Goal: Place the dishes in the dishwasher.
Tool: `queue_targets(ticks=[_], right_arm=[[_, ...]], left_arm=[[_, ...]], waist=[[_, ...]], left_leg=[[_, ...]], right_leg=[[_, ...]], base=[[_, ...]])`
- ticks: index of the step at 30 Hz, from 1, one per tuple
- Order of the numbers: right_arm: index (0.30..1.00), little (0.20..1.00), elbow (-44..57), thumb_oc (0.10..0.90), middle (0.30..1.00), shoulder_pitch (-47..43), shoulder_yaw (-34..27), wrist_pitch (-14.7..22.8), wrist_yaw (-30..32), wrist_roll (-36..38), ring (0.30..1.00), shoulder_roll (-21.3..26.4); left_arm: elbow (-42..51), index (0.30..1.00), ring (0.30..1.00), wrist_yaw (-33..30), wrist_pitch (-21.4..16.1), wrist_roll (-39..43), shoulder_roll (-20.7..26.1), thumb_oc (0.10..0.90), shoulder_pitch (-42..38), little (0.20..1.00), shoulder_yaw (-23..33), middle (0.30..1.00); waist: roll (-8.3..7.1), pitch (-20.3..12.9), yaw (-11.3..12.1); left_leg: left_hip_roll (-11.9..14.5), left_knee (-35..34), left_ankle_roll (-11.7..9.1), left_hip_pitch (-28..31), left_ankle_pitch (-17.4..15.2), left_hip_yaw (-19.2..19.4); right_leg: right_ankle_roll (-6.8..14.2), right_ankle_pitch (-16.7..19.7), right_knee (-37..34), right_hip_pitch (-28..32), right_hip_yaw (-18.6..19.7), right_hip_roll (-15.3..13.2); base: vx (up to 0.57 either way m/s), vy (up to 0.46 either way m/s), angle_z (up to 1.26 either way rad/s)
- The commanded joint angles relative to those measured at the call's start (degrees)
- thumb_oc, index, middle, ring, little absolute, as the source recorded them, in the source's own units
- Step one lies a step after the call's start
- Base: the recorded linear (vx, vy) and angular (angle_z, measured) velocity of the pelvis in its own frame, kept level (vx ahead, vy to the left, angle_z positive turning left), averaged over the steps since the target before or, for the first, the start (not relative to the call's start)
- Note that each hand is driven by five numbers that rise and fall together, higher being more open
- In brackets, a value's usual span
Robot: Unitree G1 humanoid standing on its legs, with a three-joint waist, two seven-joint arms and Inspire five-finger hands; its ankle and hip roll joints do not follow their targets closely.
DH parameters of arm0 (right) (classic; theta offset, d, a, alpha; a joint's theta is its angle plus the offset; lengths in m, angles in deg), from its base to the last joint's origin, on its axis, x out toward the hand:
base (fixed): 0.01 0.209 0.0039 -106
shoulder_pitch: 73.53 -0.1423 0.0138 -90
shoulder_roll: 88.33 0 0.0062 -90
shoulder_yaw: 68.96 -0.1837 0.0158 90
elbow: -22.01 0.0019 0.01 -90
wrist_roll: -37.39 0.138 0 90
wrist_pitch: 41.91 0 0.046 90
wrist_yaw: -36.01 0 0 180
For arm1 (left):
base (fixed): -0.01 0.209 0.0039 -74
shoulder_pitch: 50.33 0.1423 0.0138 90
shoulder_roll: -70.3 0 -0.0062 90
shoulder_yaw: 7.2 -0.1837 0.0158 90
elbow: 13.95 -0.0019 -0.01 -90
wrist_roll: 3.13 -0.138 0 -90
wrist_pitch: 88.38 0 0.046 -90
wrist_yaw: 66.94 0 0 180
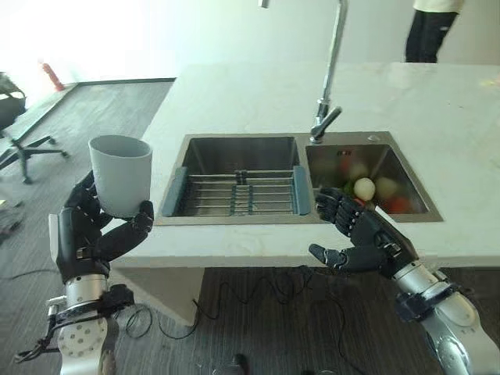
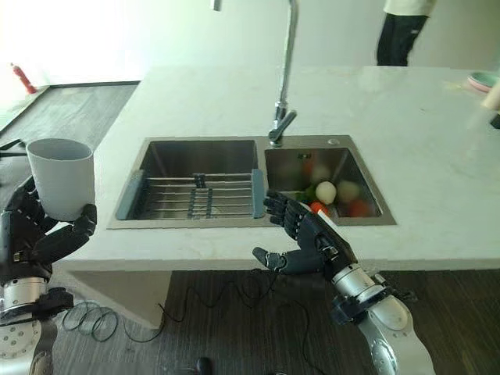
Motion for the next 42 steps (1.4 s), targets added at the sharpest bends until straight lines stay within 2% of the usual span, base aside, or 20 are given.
queue_targets(ticks=[1, 2, 4, 6, 7, 8, 10, 14, 17, 18, 20, 22, 24, 26, 27, 30, 38, 40, 41, 42], right_arm=[[0.9, 0.9, 6.2, 0.8, 0.9, -5.7, -5.2, 8.1, 2.7, 4.2, 0.9, 0.7], [0.9, 0.9, 5.0, 0.8, 0.9, -6.3, -5.7, 9.4, 4.5, 4.6, 0.9, 1.2], [0.9, 0.9, 4.1, 0.8, 0.9, -6.8, -6.0, 10.0, 5.2, 5.1, 0.9, 1.1], [0.9, 0.9, 3.3, 0.8, 0.9, -7.1, -6.3, 10.6, 5.7, 4.7, 0.9, 0.4], [0.9, 0.9, 3.1, 0.8, 0.9, -7.0, -6.3, 11.1, 5.8, 4.0, 0.9, -0.7], [0.9, 0.9, 3.3, 0.8, 0.9, -6.8, -6.5, 10.8, 5.7, 3.8, 0.9, -1.2], [0.9, 0.9, 3.2, 0.8, 0.9, -6.0, -6.5, 10.9, 4.5, 3.3, 0.9, -2.3], [0.9, 0.9, 3.9, 0.8, 0.9, -4.0, -7.0, 11.0, 2.9, 4.7, 0.9, -3.3], [0.9, 0.9, 3.9, 0.8, 0.9, -1.3, -8.2, 12.8, 2.1, 4.3, 0.9, -4.3], [0.9, 0.9, 4.0, 0.8, 0.9, -0.4, -8.9, 13.2, 3.5, 4.2, 0.9, -4.1], [0.9, 0.9, 5.0, 0.8, 0.9, 0.3, -9.8, 12.8, 4.1, 5.2, 0.9, -3.9], [0.9, 0.9, 6.0, 0.8, 0.9, 0.7, -9.6, 12.4, 3.1, 5.8, 0.9, -4.4], [0.9, 0.9, 6.2, 0.8, 0.9, 0.5, -8.7, 12.4, 2.9, 5.6, 0.9, -5.4], [0.9, 0.9, 6.5, 0.8, 0.9, -0.4, -8.0, 12.5, 4.5, 4.3, 0.9, -5.4], [0.9, 0.9, 6.4, 0.8, 0.9, -0.5, -8.0, 12.6, 4.3, 4.4, 0.9, -5.3], [0.9, 0.9, 5.7, 0.8, 0.9, -2.8, -7.1, 11.7, 6.0, 5.3, 0.9, -3.5], [0.9, 0.9, 6.5, 0.8, 0.9, -4.7, -6.5, 9.3, 9.0, 5.2, 0.9, -1.2], [0.9, 0.9, 5.8, 0.8, 0.9, -4.3, -7.2, 10.0, 9.0, 5.2, 0.9, -0.8], [0.9, 0.9, 4.1, 0.8, 0.9, -4.7, -7.8, 11.5, 8.6, 4.9, 0.9, -0.7], [0.9, 0.9, 3.1, 0.8, 0.9, -5.1, -8.2, 12.6, 8.3, 5.1, 0.9, -0.4]], left_arm=[[7.4, 0.3, 0.3, 1.9, -9.1, 5.1, 4.3, 0.4, -5.5, 0.3, 2.1, 0.3], [6.6, 0.3, 0.3, 3.4, -9.5, 6.6, 4.5, 0.4, -7.1, 0.3, 1.1, 0.3], [6.6, 0.3, 0.3, 4.5, -9.2, 7.0, 4.6, 0.4, -8.0, 0.3, 0.7, 0.3], [6.7, 0.3, 0.3, 5.9, -9.1, 7.5, 4.2, 0.4, -8.6, 0.3, 0.5, 0.3], [7.1, 0.3, 0.3, 6.9, -8.9, 7.7, 4.0, 0.4, -9.0, 0.3, 0.3, 0.3], [7.0, 0.3, 0.3, 7.1, -9.3, 7.8, 4.2, 0.4, -9.1, 0.3, 0.0, 0.3], [6.9, 0.3, 0.3, 7.2, -10.2, 8.7, 4.4, 0.4, -8.2, 0.3, 0.1, 0.3], [7.6, 0.3, 0.3, 7.0, -9.6, 8.0, 4.8, 0.4, -8.0, 0.3, 0.4, 0.3], [6.6, 0.3, 0.3, 8.7, -10.7, 8.2, 4.7, 0.4, -8.8, 0.3, -1.4, 0.3], [5.9, 0.3, 0.3, 9.5, -10.6, 8.0, 4.6, 0.4, -10.8, 0.3, -3.6, 0.3], [6.4, 0.3, 0.3, 9.6, -10.2, 7.8, 4.3, 0.4, -11.1, 0.3, -4.7, 0.3], [6.6, 0.3, 0.3, 8.7, -10.6, 7.7, 4.6, 0.4, -10.5, 0.3, -4.6, 0.3], [6.5, 0.3, 0.3, 8.4, -10.4, 8.0, 5.4, 0.4, -11.1, 0.3, -4.3, 0.3], [6.8, 0.3, 0.3, 8.7, -10.2, 8.3, 6.0, 0.4, -12.1, 0.3, -5.2, 0.3], [6.8, 0.3, 0.3, 8.5, -10.3, 8.1, 6.0, 0.4, -12.1, 0.3, -5.3, 0.3], [7.7, 0.3, 0.3, 6.7, -10.7, 7.2, 5.8, 0.4, -11.6, 0.3, -5.6, 0.3], [9.4, 0.3, 0.3, 5.9, -10.4, 10.1, 5.1, 0.4, -10.2, 0.3, -5.1, 0.3], [8.8, 0.3, 0.3, 6.5, -10.8, 11.1, 4.8, 0.4, -10.8, 0.3, -5.6, 0.3], [8.0, 0.3, 0.3, 7.6, -11.0, 12.0, 4.2, 0.4, -11.8, 0.3, -6.4, 0.3], [7.6, 0.3, 0.3, 7.7, -11.3, 12.0, 4.0, 0.4, -12.5, 0.3, -6.8, 0.3]], waist=[[-1.78, -0.8, -2.3], [-2.76, -0.1, -3.2], [-3.58, 0.5, -3.0], [-3.82, 0.9, -2.9], [-3.42, 1.1, -3.3], [-2.84, 1.0, -4.0], [-1.88, 0.8, -4.1], [-1.98, 0.1, -4.6], [-2.34, 0.1, -6.8], [-2.46, -0.3, -8.9], [-2.4, -0.6, -9.3], [-2.29, -0.2, -9.6], [-2.01, 0.0, -9.6], [-2.33, -0.3, -8.8], [-2.39, -0.3, -8.8], [-3.25, -0.8, -6.5], [-2.8, 0.0, -4.0], [-2.74, 0.2, -4.6], [-3.77, 0.4, -6.2], [-4.71, 0.4, -7.1]], left_leg=[[4.3, 8.9, -3.0, 1.3, -8.0, 6.1], [0.3, 8.9, -0.6, 4.4, -9.5, 12.4], [-4.1, 8.9, 0.8, 6.0, -9.3, 14.4], [-6.7, 8.9, 1.3, 6.9, -8.8, 15.4], [-7.2, 8.9, 1.4, 7.0, -9.7, 16.4], [-5.5, 8.9, 1.5, 7.0, -13.0, 16.1], [-5.1, 8.9, 2.2, 7.4, -15.6, 13.7], [-5.3, 8.9, 2.8, 6.1, -15.5, 11.8], [-6.7, 8.9, 4.2, 5.5, -15.8, 6.1], [-7.7, 8.9, 5.2, 5.0, -15.4, 3.2], [-7.9, 8.9, 5.6, 4.7, -15.3, 1.4], [-7.7, 8.9, 5.7, 4.8, -15.7, 1.1], [-7.3, 8.9, 5.7, 4.6, -15.5, -0.5], [-7.5, 8.9, 6.2, 3.5, -15.2, -4.2], [-7.5, 8.9, 6.2, 3.4, -15.1, -4.6], [-5.9, 8.9, 4.9, 2.5, -14.5, -5.2], [0.4, 8.9, -0.5, -1.7, -9.4, -3.8], [0.8, 8.9, -0.3, -1.1, -9.1, -0.3], [0.1, 8.9, 1.1, 3.4, -10.8, 7.5], [-1.4, 8.9, 2.5, 6.2, -12.4, 11.1]], right_leg=[[5.0, -0.5, -5.2, 3.0, 1.7, -1.2], [5.3, 0.3, -5.2, 3.1, 0.0, -2.5], [5.7, 0.7, -5.2, 3.4, -0.5, -3.4], [6.1, 1.2, -5.2, 3.7, -0.9, -3.6], [6.7, 1.8, -5.2, 4.0, -1.7, -3.6], [7.0, 1.2, -5.2, 4.3, -1.4, -3.0], [7.7, 1.3, -5.2, 4.5, -1.4, -2.3], [7.4, 2.9, -5.2, 3.2, -1.9, -1.1], [6.7, 2.7, -5.2, 2.3, 7.2, 1.4], [6.3, 3.2, -5.2, 1.5, 14.5, 3.6], [7.3, 5.6, -5.2, 1.1, 15.6, 1.8], [8.8, 11.1, -5.2, -0.1, 15.8, -1.5], [9.4, 11.5, -5.2, -0.7, 18.6, -1.1], [9.4, 9.4, -5.2, -0.3, 21.5, 1.3], [9.4, 9.3, -5.2, -0.1, 21.3, 1.4], [7.9, 4.1, -5.2, 0.8, 17.8, 1.9], [4.8, 0.6, -5.2, 2.0, 10.8, 2.9], [4.5, 0.3, -5.2, 2.1, 9.0, 2.4], [4.5, 0.6, -5.2, 2.3, 7.4, 0.5], [4.7, 1.4, -5.2, 2.1, 6.7, -1.0]], base=[[-0.16, -0.121, 0.84], [-0.14, -0.083, 1.18], [-0.08, -0.026, 1.54], [-0.04, 0.043, 0.77], [0.0, 0.169, 0.31], [0.05, 0.234, 0.78], [0.05, 0.213, 1.18], [-0.04, 0.136, 0.07], [0.03, 0.056, 0.42], [0.01, -0.015, 1.0], [-0.01, -0.056, 0.84], [-0.07, -0.137, 0.81], [-0.07, -0.293, 0.12], [-0.06, -0.481, 0.41], [-0.08, -0.475, 0.73], [-0.1, -0.364, 0.74], [-0.12, -0.252, 0.62], [-0.16, -0.044, 0.56], [-0.17, 0.04, 0.7], [-0.19, 0.087, 1.04]])
